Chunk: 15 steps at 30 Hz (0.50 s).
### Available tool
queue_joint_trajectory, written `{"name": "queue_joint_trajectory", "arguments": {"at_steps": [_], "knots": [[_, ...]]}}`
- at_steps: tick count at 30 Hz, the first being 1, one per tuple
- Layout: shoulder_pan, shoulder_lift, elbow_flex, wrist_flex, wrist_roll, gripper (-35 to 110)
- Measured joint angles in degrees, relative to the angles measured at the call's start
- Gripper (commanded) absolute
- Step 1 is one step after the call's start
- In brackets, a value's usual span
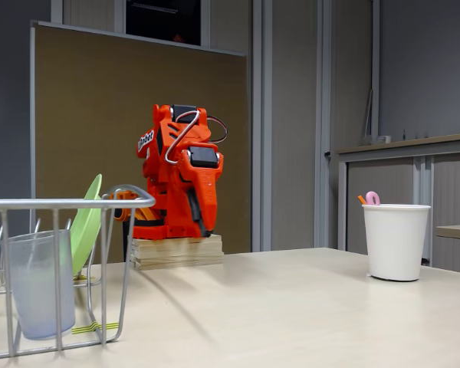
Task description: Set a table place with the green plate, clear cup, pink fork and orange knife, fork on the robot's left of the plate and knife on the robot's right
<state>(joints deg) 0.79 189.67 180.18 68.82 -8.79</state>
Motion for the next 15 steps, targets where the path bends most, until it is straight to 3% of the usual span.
{"name": "queue_joint_trajectory", "arguments": {"at_steps": [9, 15], "knots": [[1.49, -0.18, -0.18, -5.71, -3.34, 0], [1.32, -5.1, -10.81, -7.38, 3.96, 0]]}}
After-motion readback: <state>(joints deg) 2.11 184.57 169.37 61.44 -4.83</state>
